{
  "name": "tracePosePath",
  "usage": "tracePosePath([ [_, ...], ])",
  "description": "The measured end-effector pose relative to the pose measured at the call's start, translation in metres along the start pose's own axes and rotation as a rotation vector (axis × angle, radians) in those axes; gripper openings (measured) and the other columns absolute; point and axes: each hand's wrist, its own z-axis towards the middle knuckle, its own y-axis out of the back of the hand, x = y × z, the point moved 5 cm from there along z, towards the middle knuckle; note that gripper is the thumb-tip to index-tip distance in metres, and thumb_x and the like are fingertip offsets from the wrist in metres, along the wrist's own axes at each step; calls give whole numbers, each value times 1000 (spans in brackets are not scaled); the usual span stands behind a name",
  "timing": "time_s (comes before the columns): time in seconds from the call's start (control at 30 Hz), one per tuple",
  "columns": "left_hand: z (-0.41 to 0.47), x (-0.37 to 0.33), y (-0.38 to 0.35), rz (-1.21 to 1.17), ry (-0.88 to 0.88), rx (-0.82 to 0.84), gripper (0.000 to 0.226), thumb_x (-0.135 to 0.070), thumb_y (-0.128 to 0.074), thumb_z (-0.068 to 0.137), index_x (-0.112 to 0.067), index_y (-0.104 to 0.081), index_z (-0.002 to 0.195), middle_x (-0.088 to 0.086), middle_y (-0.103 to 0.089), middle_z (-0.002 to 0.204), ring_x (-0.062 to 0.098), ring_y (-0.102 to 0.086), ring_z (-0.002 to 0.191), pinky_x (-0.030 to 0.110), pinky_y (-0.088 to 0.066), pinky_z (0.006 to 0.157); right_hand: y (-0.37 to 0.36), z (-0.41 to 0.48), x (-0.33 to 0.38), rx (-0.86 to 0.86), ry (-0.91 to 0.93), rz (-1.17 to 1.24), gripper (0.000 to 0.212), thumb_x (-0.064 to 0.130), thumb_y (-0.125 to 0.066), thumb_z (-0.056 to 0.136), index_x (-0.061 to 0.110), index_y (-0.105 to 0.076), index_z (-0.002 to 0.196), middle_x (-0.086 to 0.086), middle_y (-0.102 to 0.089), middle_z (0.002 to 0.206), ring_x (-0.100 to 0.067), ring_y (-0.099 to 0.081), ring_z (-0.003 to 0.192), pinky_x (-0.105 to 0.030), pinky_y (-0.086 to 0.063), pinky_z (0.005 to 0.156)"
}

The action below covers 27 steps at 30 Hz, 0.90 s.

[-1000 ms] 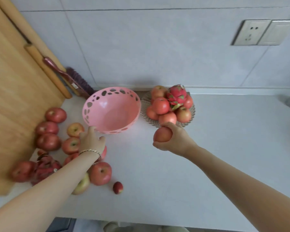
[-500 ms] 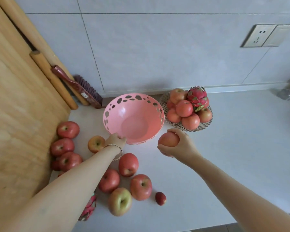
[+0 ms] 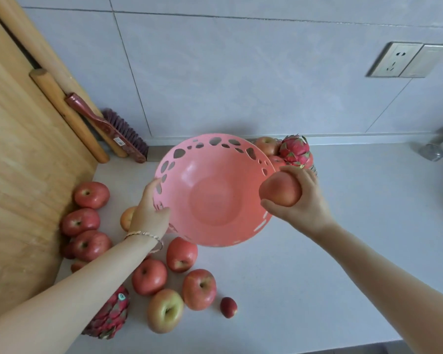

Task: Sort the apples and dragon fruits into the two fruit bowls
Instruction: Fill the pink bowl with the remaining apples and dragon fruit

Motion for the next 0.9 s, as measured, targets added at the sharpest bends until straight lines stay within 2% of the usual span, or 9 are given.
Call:
tracePosePath([
  [0.1, -21, -5, -10, 115, -45, 45, 63, 8, -46, 77, -28, -45, 129, 5, -59, 84, 15, -53, 63, 12, -39, 60, 23, 0, 11, 47, 115, -74, 76, 34, -83, 50, 29, -50, 119, 6, -40, 115, -5, -40, 107, -1, -29, 88],
  [0.17, -34, -3, -28, 120, -41, 120, 66, 8, -47, 75, -29, -44, 130, 2, -60, 97, 25, -59, 84, 24, -43, 75, 30, -1, 8, 97, 101, -105, 74, 24, -87, 55, 30, -50, 118, 5, -41, 115, -10, -42, 109, -12, -32, 90],
  [0.23, -44, 5, -51, 145, -15, 196, 66, 5, -49, 75, -31, -42, 130, -5, -57, 106, 21, -56, 94, 26, -41, 80, 31, -2, -1, 130, 60, -108, 69, 24, -86, 56, 31, -50, 116, 8, -48, 109, -11, -48, 101, -6, -35, 80],
  [0.3, -56, 12, -74, 180, -5, 268, 65, 3, -49, 75, -32, -42, 130, -5, -59, 107, 19, -56, 91, 23, -39, 77, 27, -4, -16, 190, -31, -73, 65, 28, -85, 58, 33, -50, 112, 12, -54, 102, -11, -54, 92, -9, -39, 72],
  [0.43, -68, 20, -103, 245, -12, 385, 69, 5, -45, 76, -37, -40, 131, 2, -62, 91, 26, -56, 71, 26, -39, 60, 8, -16, -59, 328, -268, -42, 69, 29, -84, 60, 30, -43, 116, -1, -56, 109, -14, -55, 88, -22, -43, 70],
  [0.53, -66, 25, -111, 285, 0, 408, 70, 5, -43, 77, -37, -36, 132, 5, -60, 90, 26, -52, 65, 26, -38, 60, -11, -23, -86, 396, -344, -180, 81, 37, -84, 57, 24, -39, 123, -1, -50, 114, -19, -51, 102, -30, -44, 82],
  [0.67, -64, 37, -114, 296, 72, 423, 73, 4, -42, 77, -38, -30, 135, 2, -50, 80, 20, -48, 54, 27, -38, 55, -47, -23, -96, 491, -261, -370, 81, 33, -81, 59, 15, -36, 123, -4, -49, 113, -24, -50, 106, -29, -41, 80],
  [0.77, -68, 46, -114, 285, 107, 466, 78, 4, -40, 77, -42, -23, 138, 3, -56, 89, 17, -49, 53, 24, -40, 55, -81, -19, -102, 593, -177, -522, 79, 31, -78, 61, 17, -37, 128, -9, -43, 124, -30, -45, 113, -37, -45, 91],
  [0.9, -71, 46, -113, 249, 109, 493, 79, 4, -38, 79, -43, -19, 139, 4, -58, 93, 12, -46, 52, 22, -38, 56, -111, -19, -102, 654, -61, -730, 76, 25, -74, 66, 17, -36, 130, -9, -35, 129, -32, -39, 116, -37, -45, 86],
])
